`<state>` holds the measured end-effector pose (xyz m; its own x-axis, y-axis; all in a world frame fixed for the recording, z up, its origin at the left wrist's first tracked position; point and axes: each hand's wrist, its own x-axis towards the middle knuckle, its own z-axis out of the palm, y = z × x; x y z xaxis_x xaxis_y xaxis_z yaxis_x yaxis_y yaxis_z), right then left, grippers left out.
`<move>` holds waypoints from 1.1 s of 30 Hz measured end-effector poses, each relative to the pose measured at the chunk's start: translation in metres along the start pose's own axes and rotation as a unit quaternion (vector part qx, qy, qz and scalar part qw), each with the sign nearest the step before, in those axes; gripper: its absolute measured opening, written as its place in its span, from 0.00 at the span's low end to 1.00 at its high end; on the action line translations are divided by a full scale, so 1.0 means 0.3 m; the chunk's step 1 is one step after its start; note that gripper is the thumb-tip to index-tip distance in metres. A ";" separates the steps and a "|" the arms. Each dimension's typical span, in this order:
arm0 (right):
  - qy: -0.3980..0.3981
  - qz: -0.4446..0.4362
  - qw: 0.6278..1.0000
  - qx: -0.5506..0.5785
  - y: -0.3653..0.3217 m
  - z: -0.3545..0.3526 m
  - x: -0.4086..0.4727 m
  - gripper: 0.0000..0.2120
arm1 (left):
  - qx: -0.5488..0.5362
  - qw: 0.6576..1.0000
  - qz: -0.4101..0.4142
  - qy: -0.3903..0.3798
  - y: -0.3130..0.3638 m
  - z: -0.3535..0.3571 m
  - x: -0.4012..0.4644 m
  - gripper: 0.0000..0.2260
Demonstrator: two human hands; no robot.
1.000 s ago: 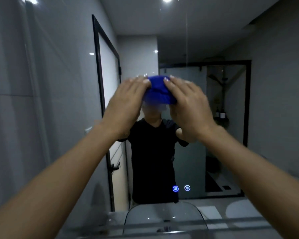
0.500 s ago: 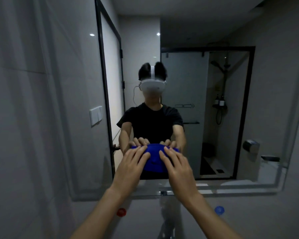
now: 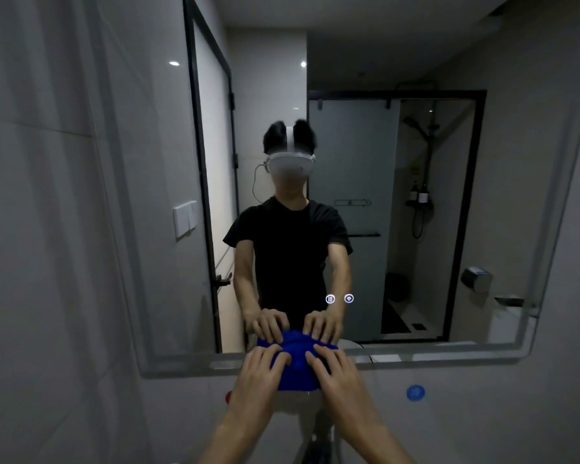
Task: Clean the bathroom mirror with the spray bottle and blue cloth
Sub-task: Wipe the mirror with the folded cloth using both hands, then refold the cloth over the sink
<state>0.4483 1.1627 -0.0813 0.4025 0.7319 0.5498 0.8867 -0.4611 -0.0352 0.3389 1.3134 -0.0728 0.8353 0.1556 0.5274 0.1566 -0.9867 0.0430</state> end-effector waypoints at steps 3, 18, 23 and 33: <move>-0.059 -0.016 0.998 0.023 -0.001 0.016 -0.059 0.36 | -0.038 0.998 -0.019 -0.044 -0.005 0.041 -0.063 0.19; -0.134 0.173 0.811 0.542 -0.025 -0.091 -0.366 0.19 | -0.682 0.670 -0.282 -0.083 0.064 -0.015 -0.389 0.14; -0.169 0.310 0.665 0.658 -0.065 -0.093 -0.395 0.08 | -0.771 0.556 -0.292 -0.105 0.086 -0.016 -0.428 0.22; -0.205 0.355 0.529 0.743 -0.125 -0.105 -0.478 0.14 | -0.776 0.553 -0.297 -0.070 0.134 -0.035 -0.528 0.11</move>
<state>0.3502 1.0592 -0.1324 0.5000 0.8269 -0.2575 -0.4428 -0.0115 -0.8965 0.2075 1.2486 -0.1457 0.9291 0.3682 -0.0363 -0.1247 0.4040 0.9062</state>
